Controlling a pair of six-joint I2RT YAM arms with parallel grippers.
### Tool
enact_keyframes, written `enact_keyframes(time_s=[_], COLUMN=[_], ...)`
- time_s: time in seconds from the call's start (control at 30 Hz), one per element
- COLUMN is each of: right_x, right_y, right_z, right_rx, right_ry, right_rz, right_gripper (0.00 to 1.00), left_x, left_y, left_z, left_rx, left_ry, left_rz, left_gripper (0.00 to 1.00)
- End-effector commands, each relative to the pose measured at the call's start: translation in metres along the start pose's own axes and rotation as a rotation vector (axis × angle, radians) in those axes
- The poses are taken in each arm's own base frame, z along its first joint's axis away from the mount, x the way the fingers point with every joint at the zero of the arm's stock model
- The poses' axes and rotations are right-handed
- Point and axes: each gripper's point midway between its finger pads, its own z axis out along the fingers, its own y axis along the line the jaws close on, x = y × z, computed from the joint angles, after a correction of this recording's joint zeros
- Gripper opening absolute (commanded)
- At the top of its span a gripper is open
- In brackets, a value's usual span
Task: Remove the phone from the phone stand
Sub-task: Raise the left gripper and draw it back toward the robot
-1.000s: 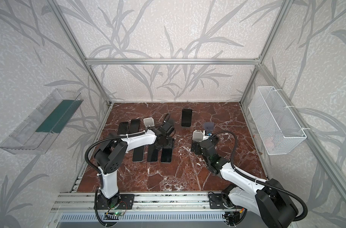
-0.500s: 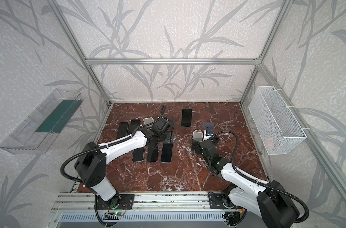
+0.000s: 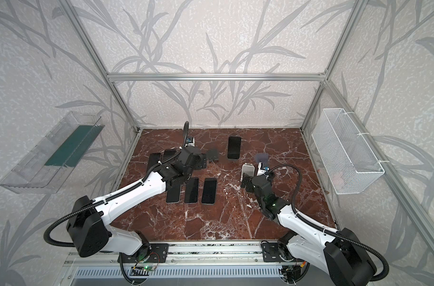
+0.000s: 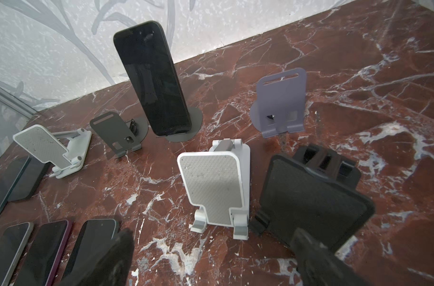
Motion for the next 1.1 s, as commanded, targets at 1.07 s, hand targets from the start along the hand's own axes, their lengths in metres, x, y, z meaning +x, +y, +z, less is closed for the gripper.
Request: enact_keyframes(time_s=[1.07], right_x=[-0.002], right_y=[-0.016], right_z=[-0.002], right_rx=[0.023], right_ry=[-0.118], right_rz=[0.055], right_gripper=[0.99], left_x=[0.010], left_y=[0.046], left_z=[-0.006], left_rx=[-0.008], left_ry=[-0.131], left_rz=[-0.313], left_gripper=[0.95])
